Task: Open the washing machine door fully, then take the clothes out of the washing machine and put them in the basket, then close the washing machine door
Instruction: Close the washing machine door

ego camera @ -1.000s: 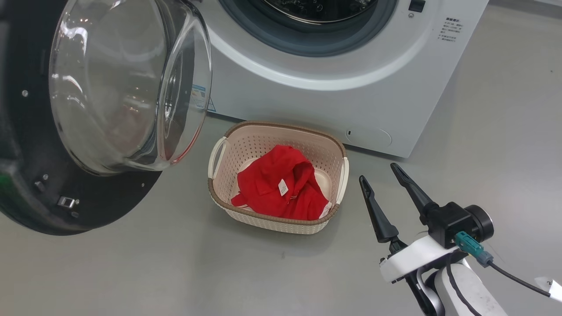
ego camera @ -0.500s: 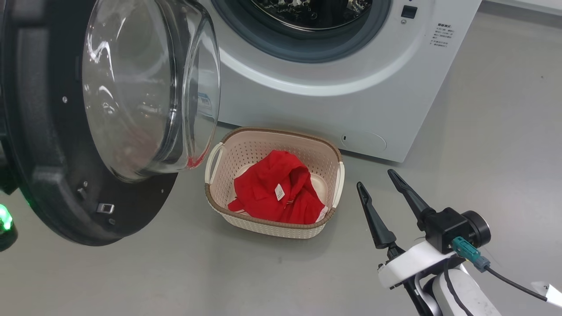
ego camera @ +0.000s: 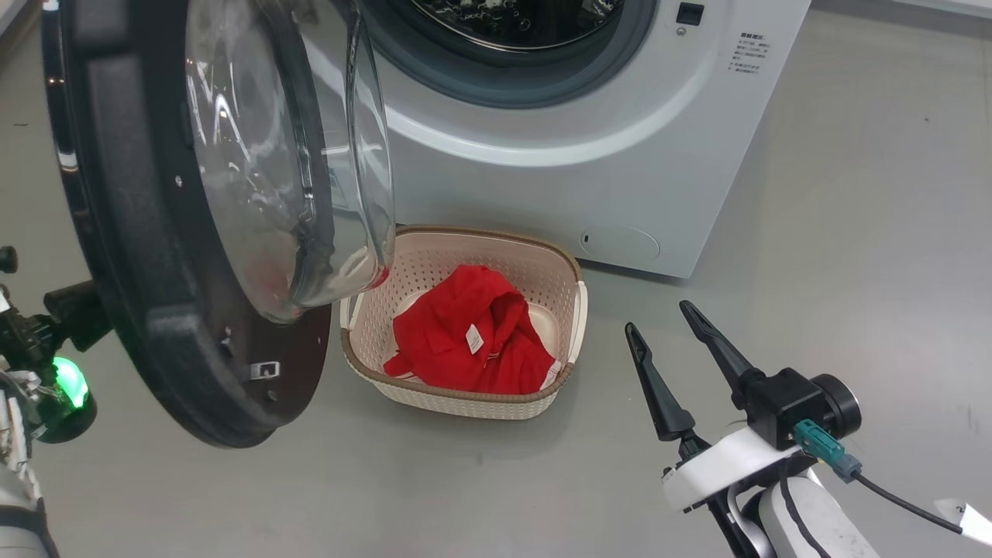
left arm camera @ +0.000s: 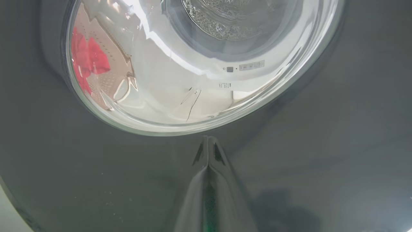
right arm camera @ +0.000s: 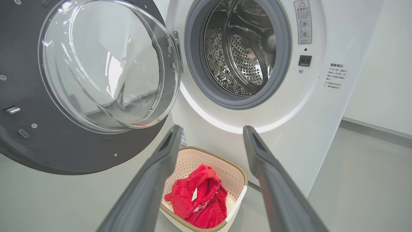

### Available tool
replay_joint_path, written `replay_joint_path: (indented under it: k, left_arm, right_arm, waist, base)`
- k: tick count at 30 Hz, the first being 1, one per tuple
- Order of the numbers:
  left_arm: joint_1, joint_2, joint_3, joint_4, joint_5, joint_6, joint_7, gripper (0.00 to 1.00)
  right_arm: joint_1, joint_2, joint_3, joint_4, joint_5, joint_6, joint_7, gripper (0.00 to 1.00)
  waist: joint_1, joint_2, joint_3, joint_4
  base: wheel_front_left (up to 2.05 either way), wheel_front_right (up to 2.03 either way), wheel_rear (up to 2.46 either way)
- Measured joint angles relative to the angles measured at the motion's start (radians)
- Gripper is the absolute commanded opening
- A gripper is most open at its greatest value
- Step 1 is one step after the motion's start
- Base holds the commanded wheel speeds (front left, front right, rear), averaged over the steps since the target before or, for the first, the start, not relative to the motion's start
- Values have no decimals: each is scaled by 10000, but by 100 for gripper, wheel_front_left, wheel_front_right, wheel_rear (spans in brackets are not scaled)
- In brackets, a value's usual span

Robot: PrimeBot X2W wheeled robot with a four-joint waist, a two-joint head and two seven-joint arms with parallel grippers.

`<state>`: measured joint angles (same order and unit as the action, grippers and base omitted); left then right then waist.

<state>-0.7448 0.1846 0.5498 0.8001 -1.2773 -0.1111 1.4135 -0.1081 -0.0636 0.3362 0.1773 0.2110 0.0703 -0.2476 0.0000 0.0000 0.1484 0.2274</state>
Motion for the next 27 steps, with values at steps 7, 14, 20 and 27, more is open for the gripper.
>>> replay_joint_path:
  k: [7, 14, 20, 27]
  left_arm:
    - [383, -550, -102, -773, -213, -10, 644, 0]
    - [804, -980, -82, -1494, -324, 123, 683, 0]
    - [1143, -1530, -111, -2082, -593, 362, 732, 0]
    - [1461, -1630, -155, -2740, -694, 623, 727, 0]
  right_arm:
    - [8, 4, -96, -61, 4, -36, 0, 100]
    - [9, 12, -75, -125, 4, -102, 0, 100]
    - [4, 15, 0, -132, 4, -102, -2, 100]
    - [-1, 17, 36, -134, 4, -100, -2, 100]
  waist:
    - [0, 0, 17, -130]
    - [0, 0, 66, -259]
    - [0, 0, 114, -470]
    - [0, 0, 146, -814]
  base:
    - [0, 0, 0]
    - [0, 0, 0]
    - [0, 0, 0]
    - [0, 0, 0]
